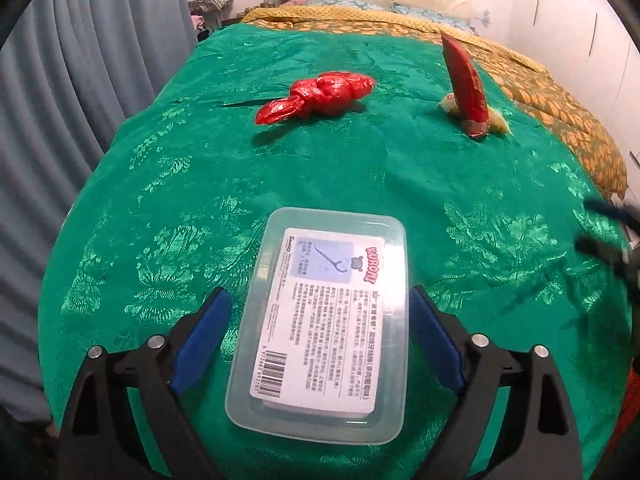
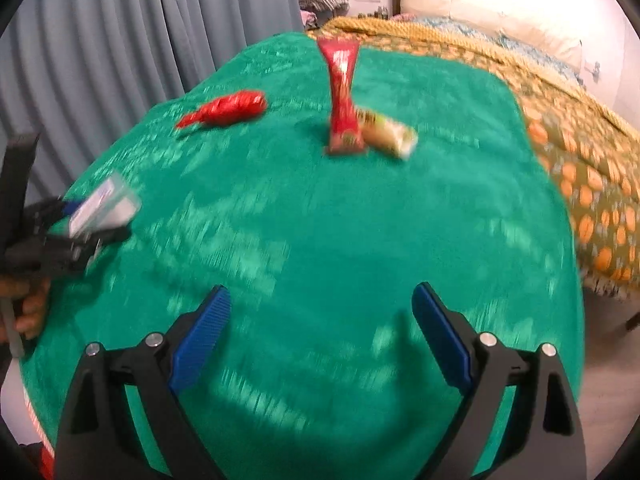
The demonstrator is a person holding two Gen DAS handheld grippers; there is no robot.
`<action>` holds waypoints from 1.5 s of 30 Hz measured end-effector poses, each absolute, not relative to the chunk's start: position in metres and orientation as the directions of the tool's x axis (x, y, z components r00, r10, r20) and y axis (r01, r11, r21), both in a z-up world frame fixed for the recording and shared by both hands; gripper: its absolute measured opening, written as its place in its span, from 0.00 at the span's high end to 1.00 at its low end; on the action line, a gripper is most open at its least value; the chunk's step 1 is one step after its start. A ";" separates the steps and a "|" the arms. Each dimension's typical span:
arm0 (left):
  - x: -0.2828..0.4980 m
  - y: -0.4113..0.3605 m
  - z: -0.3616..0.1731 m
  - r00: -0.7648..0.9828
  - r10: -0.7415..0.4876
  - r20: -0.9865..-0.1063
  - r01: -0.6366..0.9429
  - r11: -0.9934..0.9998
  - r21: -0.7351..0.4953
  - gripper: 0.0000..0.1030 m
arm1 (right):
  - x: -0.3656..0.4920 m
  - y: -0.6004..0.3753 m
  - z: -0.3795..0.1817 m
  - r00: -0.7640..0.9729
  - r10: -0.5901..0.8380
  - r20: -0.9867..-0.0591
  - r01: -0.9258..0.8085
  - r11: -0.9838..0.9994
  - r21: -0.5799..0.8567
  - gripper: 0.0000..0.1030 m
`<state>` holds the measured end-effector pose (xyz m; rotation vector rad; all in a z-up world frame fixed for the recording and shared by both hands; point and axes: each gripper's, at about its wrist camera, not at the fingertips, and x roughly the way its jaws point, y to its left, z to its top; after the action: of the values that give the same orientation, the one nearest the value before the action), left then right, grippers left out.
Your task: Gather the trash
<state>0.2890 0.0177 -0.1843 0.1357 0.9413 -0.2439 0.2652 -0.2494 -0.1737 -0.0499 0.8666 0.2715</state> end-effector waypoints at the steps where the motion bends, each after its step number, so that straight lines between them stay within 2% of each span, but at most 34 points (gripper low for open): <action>1: 0.290 0.017 -0.185 0.564 -0.143 -0.813 0.261 0.965 0.011 0.12 | 0.280 -0.249 -0.172 0.615 0.220 -0.757 -0.266 0.962 0.063 0.13; 7: 0.290 0.019 -0.185 0.560 -0.154 -0.814 0.257 0.966 -0.007 0.11 | 0.362 -0.250 -0.181 0.587 0.198 -0.785 -0.236 0.969 0.069 0.24; 13: 0.290 0.020 -0.184 0.558 -0.165 -0.814 0.260 0.966 -0.018 0.11 | 0.400 -0.239 -0.187 0.580 0.199 -0.790 -0.227 0.971 0.078 0.38; 17: 0.290 0.021 -0.184 0.557 -0.171 -0.812 0.261 0.965 -0.025 0.10 | 0.403 -0.228 -0.181 0.583 0.203 -0.786 -0.217 0.972 0.090 0.38; 21: 0.290 0.022 -0.185 0.557 -0.179 -0.811 0.261 0.965 -0.033 0.10 | 0.401 -0.216 -0.186 0.593 0.136 -0.794 -0.221 0.975 0.002 0.40; 23: 0.290 0.023 -0.184 0.557 -0.184 -0.810 0.262 0.964 -0.038 0.10 | 0.399 -0.212 -0.186 0.617 0.102 -0.780 -0.226 0.973 -0.052 0.58; 24: 0.290 0.023 -0.184 0.557 -0.186 -0.810 0.262 0.964 -0.041 0.10 | 0.399 -0.213 -0.186 0.622 0.091 -0.778 -0.217 0.974 -0.060 0.63; 25: 0.290 0.023 -0.184 0.557 -0.186 -0.810 0.262 0.964 -0.041 0.10 | 0.399 -0.215 -0.186 0.624 0.084 -0.777 -0.205 0.977 -0.059 0.73; 28: 0.290 0.023 -0.184 0.557 -0.185 -0.810 0.261 0.964 -0.041 0.10 | 0.393 -0.217 -0.182 0.619 0.105 -0.779 -0.213 0.976 -0.037 0.76; 33: 0.290 0.023 -0.184 0.557 -0.185 -0.810 0.261 0.964 -0.041 0.10 | 0.360 -0.222 -0.169 0.558 0.156 -0.815 -0.261 0.965 0.006 0.76; 39: 0.290 0.023 -0.185 0.557 -0.184 -0.810 0.262 0.964 -0.040 0.10 | 0.297 -0.244 -0.155 0.361 0.223 -0.905 -0.268 0.955 0.129 0.76; 42: 0.290 0.023 -0.185 0.557 -0.181 -0.811 0.262 0.964 -0.035 0.10 | 0.267 -0.246 -0.160 0.333 0.217 -0.918 -0.278 0.952 0.124 0.73; 43: 0.289 0.023 -0.184 0.557 -0.180 -0.811 0.262 0.964 -0.034 0.10 | 0.258 -0.248 -0.163 0.346 0.225 -0.911 -0.275 0.953 0.131 0.58; 44: 0.289 0.022 -0.184 0.556 -0.179 -0.811 0.262 0.964 -0.033 0.10 | 0.251 -0.250 -0.167 0.368 0.235 -0.900 -0.271 0.953 0.138 0.34; 45: 0.290 0.022 -0.185 0.556 -0.178 -0.812 0.263 0.964 -0.032 0.10 | 0.246 -0.251 -0.171 0.388 0.236 -0.891 -0.266 0.954 0.137 0.29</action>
<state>0.2895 0.0223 -0.1847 0.0968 0.9460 -0.2608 0.2461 -0.2510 -0.1710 -0.0295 1.1284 0.3196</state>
